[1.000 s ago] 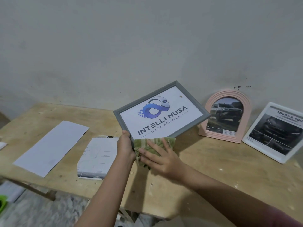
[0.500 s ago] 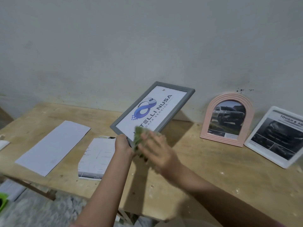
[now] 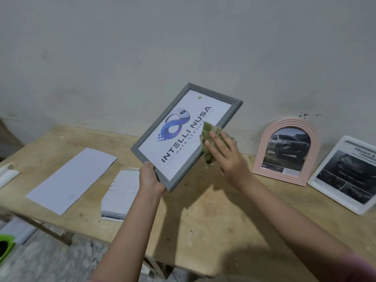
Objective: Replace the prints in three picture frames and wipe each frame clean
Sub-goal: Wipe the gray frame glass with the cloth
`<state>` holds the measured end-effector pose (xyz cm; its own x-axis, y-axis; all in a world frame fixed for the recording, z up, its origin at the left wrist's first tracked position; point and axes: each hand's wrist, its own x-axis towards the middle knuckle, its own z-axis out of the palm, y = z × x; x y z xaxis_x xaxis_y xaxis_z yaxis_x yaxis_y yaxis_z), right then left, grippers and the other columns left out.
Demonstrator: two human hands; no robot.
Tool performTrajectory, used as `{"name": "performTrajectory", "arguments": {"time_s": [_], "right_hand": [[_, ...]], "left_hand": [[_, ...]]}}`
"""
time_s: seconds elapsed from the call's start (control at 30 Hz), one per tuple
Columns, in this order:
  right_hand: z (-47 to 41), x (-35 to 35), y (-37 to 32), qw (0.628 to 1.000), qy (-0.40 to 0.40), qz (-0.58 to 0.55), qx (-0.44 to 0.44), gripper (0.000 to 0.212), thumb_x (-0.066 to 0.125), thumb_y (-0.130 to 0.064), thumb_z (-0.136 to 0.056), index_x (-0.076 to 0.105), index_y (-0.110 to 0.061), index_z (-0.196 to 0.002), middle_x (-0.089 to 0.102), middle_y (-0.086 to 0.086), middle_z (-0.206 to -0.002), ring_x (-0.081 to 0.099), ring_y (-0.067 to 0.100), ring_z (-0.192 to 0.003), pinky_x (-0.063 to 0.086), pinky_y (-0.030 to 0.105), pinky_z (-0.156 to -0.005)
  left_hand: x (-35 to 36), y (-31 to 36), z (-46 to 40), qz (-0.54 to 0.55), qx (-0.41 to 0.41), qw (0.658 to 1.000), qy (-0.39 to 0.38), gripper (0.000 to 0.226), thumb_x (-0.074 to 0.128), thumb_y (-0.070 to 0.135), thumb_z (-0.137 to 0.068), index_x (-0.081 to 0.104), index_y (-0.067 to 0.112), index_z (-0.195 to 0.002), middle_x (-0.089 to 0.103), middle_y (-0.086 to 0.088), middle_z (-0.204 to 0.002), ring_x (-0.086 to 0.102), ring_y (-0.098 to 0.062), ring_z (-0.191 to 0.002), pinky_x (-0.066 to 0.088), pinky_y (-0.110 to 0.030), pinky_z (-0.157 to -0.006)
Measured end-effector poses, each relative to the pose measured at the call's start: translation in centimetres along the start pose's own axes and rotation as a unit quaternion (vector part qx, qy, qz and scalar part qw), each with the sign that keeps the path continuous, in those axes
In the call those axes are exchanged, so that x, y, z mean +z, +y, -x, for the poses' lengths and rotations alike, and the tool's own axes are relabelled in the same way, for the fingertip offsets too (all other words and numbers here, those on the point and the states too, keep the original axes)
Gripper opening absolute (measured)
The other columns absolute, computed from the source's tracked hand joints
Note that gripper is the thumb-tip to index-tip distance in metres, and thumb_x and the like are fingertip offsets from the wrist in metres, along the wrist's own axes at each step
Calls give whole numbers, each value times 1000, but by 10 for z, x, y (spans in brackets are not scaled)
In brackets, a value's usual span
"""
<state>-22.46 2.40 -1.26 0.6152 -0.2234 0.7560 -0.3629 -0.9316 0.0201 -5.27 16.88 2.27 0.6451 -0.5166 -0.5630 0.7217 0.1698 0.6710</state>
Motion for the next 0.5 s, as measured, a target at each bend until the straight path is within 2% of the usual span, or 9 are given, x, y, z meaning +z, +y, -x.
{"name": "performTrajectory", "arguments": {"time_s": [0.1, 0.17, 0.2, 0.23, 0.27, 0.3, 0.37, 0.43, 0.5], "right_hand": [[-20, -15, 20, 997, -43, -2, 70, 68, 36, 9, -75, 42, -11, -140, 35, 13, -149, 45, 46, -119, 56, 47, -62], [-32, -22, 35, 989, -75, 2, 127, 77, 44, 16, -70, 40, -13, -142, 30, 11, -152, 50, 43, -106, 49, 37, -56], [-37, -24, 41, 982, -80, -1, 171, 80, 45, 18, -70, 39, -14, -142, 29, 9, -153, 49, 41, -107, 49, 38, -63], [-41, -27, 47, 972, -69, -15, 224, 80, 44, 18, -70, 39, -15, -142, 28, 9, -153, 47, 40, -114, 50, 40, -76], [-44, -31, 52, 960, -39, -33, 277, 78, 43, 18, -71, 39, -14, -142, 29, 10, -153, 43, 38, -124, 46, 40, -91], [-46, -34, 55, 946, -1, -47, 319, 77, 41, 19, -72, 39, -13, -142, 29, 11, -152, 37, 36, -131, 38, 34, -100], [-47, -37, 56, 928, 35, -66, 364, 78, 38, 20, -73, 36, -13, -143, 26, 10, -154, 29, 31, -138, 26, 24, -103], [-41, -32, 52, 921, -10, -100, 376, 85, 38, 23, -71, 29, -16, -147, 18, 8, -156, 22, 27, -142, 20, 21, -106], [-30, -22, 45, 913, -70, -124, 383, 90, 38, 24, -72, 19, -17, -150, 10, 6, -158, 15, 23, -144, 18, 27, -114]], "left_hand": [[-5, 2, -1, -9, 14, 1000, 6, 26, 35, 12, -88, 60, 18, -87, 71, -3, -87, 66, -25, -78, 52, -43, -85], [-10, 1, -3, -28, 26, 999, 17, 25, 37, 13, -87, 61, 18, -90, 71, -4, -93, 67, -26, -81, 53, -45, -86], [-12, 2, -3, -41, 34, 998, 27, 23, 39, 16, -86, 61, 19, -91, 72, -4, -96, 67, -27, -83, 53, -47, -86], [-15, 1, -4, -54, 42, 997, 37, 20, 41, 19, -87, 61, 19, -92, 71, -4, -98, 67, -27, -85, 53, -47, -87], [-18, 1, -4, -67, 49, 996, 43, 19, 43, 22, -89, 61, 19, -91, 71, -4, -97, 67, -27, -84, 54, -46, -87], [-20, 1, -4, -77, 56, 994, 45, 18, 43, 24, -91, 60, 19, -89, 70, -3, -94, 66, -25, -82, 54, -44, -86], [-21, 0, -3, -84, 72, 993, 46, 20, 42, 25, -95, 58, 17, -85, 68, -2, -88, 64, -23, -76, 53, -39, -80], [-20, 1, -2, -98, 98, 989, 56, 24, 42, 28, -96, 57, 16, -82, 67, -3, -86, 63, -23, -76, 52, -36, -77], [-19, 3, -4, -113, 134, 982, 70, 27, 42, 31, -96, 56, 16, -78, 65, -4, -87, 61, -25, -78, 50, -36, -77]]}}
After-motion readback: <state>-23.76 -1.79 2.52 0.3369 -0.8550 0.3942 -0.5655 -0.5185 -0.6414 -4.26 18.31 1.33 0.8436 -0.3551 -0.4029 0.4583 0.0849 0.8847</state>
